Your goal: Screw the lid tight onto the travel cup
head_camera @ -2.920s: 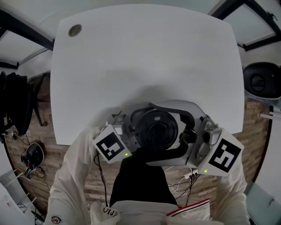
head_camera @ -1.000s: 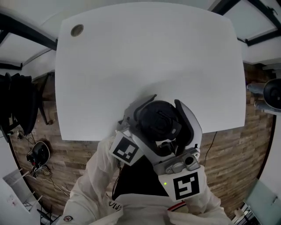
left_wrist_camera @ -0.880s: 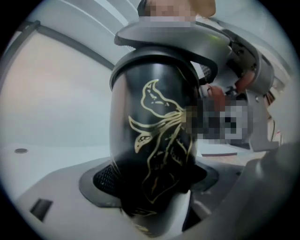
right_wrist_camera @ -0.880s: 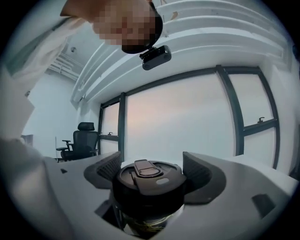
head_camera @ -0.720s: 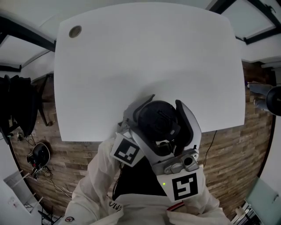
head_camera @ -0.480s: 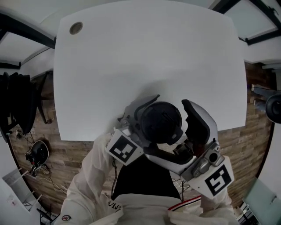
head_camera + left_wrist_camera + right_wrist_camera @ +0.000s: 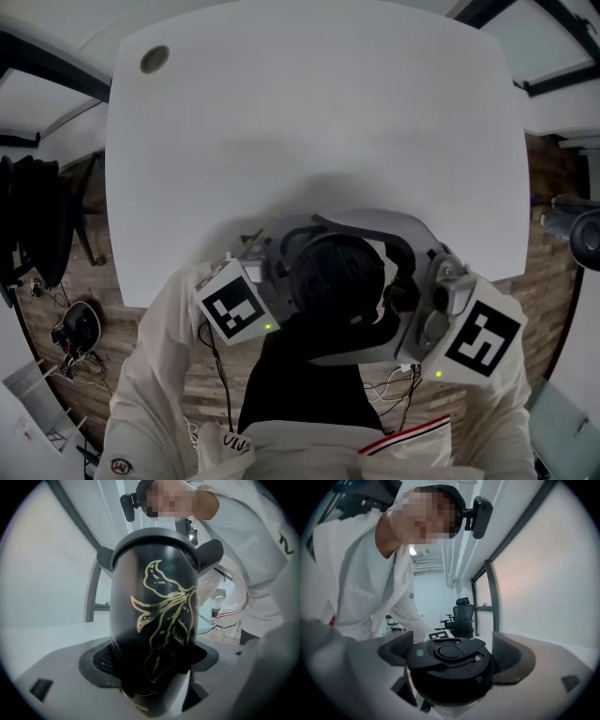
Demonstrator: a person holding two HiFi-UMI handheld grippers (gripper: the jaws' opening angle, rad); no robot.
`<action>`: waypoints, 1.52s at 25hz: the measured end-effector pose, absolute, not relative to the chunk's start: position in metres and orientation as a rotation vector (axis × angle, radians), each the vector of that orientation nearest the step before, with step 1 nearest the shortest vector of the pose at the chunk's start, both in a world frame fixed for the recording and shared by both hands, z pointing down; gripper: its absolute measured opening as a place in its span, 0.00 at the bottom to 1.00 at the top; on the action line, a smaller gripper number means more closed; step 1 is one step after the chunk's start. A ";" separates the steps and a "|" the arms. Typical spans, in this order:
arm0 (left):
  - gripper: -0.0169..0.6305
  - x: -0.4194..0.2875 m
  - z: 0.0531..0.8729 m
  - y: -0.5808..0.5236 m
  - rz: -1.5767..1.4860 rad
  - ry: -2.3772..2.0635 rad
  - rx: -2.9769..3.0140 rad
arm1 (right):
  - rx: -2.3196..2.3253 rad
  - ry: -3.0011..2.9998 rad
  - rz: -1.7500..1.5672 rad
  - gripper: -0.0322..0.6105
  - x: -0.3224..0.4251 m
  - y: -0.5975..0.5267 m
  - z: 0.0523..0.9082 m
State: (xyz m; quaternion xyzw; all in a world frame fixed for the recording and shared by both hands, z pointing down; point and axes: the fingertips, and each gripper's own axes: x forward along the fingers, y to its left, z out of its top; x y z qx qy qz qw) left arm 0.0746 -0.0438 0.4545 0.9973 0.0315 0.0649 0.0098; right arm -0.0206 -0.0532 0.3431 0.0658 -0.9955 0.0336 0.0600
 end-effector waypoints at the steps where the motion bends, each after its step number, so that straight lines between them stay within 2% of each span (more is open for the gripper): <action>1: 0.65 0.075 0.455 -0.044 0.204 0.092 3.114 | 0.237 -3.003 0.063 0.86 -0.020 -0.055 0.346; 8: 0.65 0.077 0.456 -0.052 0.208 -0.163 3.109 | 0.802 -2.944 0.068 0.85 -0.012 -0.071 0.346; 15: 0.65 0.064 0.498 -0.037 0.636 -0.378 2.890 | 1.430 -2.711 0.111 0.84 0.007 -0.085 0.346; 21: 0.65 0.056 0.515 -0.025 0.756 -0.452 2.743 | 1.571 -2.629 0.114 0.84 0.012 -0.085 0.347; 25: 0.65 0.065 0.497 -0.036 0.618 -0.447 2.863 | 1.409 -2.740 0.089 0.84 0.010 -0.075 0.346; 30: 0.65 0.081 0.453 -0.057 0.240 -0.306 3.132 | 0.806 -3.006 0.155 0.85 0.008 -0.053 0.341; 34: 0.65 0.078 0.455 -0.047 0.225 -0.067 3.130 | 0.345 -3.060 0.099 0.85 -0.003 -0.049 0.337; 38: 0.65 0.076 0.456 -0.045 0.210 0.001 3.115 | 0.156 -3.030 0.044 0.85 -0.020 -0.053 0.343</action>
